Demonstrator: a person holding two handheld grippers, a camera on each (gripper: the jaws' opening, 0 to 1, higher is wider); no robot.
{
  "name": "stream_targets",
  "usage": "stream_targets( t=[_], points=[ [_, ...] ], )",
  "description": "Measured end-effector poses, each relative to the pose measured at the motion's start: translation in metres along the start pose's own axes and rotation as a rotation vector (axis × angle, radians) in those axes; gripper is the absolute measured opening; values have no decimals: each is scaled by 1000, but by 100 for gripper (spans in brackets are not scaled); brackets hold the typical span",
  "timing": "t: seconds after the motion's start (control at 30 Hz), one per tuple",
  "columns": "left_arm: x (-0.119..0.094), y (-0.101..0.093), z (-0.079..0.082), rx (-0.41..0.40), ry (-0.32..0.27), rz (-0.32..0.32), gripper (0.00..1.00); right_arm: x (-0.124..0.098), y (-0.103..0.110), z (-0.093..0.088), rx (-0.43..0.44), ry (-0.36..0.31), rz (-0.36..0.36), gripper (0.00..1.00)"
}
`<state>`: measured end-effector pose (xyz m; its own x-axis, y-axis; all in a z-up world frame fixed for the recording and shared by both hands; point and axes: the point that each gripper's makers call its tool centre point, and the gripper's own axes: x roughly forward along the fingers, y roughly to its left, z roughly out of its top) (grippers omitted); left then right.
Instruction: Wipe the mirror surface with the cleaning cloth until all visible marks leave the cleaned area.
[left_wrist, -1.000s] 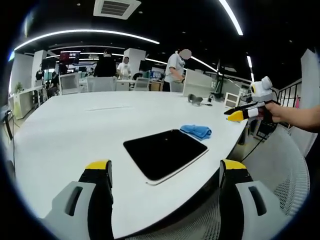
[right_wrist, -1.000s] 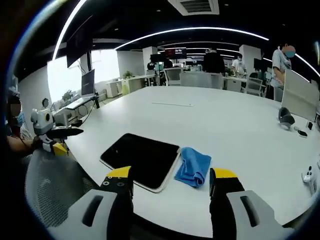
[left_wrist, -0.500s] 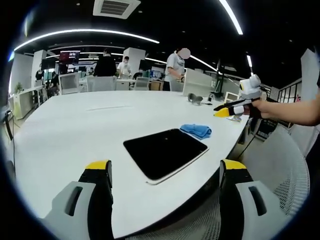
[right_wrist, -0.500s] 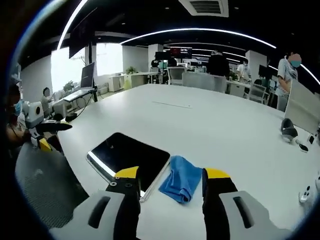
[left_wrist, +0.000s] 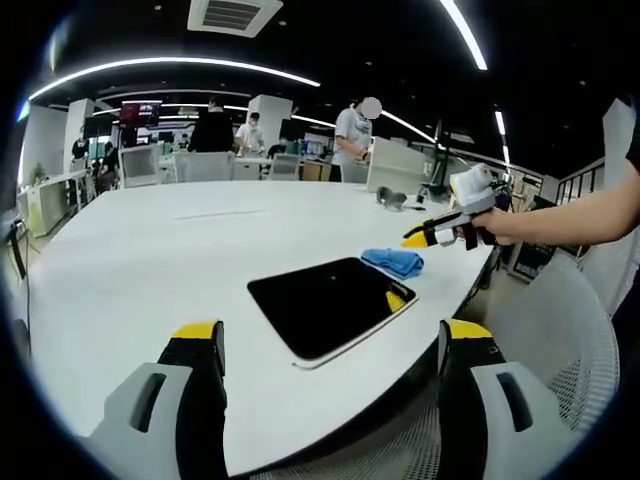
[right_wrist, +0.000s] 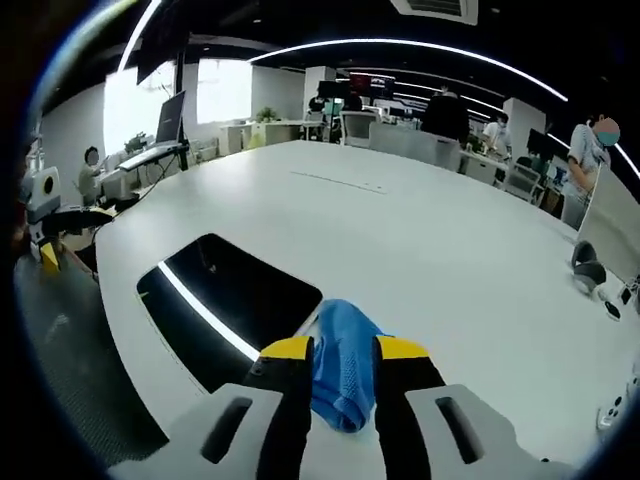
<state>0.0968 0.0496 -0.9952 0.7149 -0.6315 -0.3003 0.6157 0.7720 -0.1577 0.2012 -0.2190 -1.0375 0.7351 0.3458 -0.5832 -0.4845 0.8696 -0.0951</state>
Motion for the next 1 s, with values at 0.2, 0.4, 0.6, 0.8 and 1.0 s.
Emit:
stream_targets(
  t=[0.2, 0.4, 0.6, 0.8, 1.0],
  points=[
    [0, 1, -1, -1, 4, 1, 86, 12, -2, -17, 26, 52, 5, 19],
    [0, 1, -2, -1, 9, 0, 86, 17, -3, -29, 44, 90, 22, 19],
    [0, 1, -2, -2, 10, 1, 86, 26, -8, -30, 58, 108, 11, 17],
    [0, 1, -2, -3, 9, 2, 86, 32, -7, -35, 28, 135, 9, 8],
    [0, 1, -2, -4, 8, -1, 86, 32, -5, -35, 20, 133, 20, 5]
  ],
)
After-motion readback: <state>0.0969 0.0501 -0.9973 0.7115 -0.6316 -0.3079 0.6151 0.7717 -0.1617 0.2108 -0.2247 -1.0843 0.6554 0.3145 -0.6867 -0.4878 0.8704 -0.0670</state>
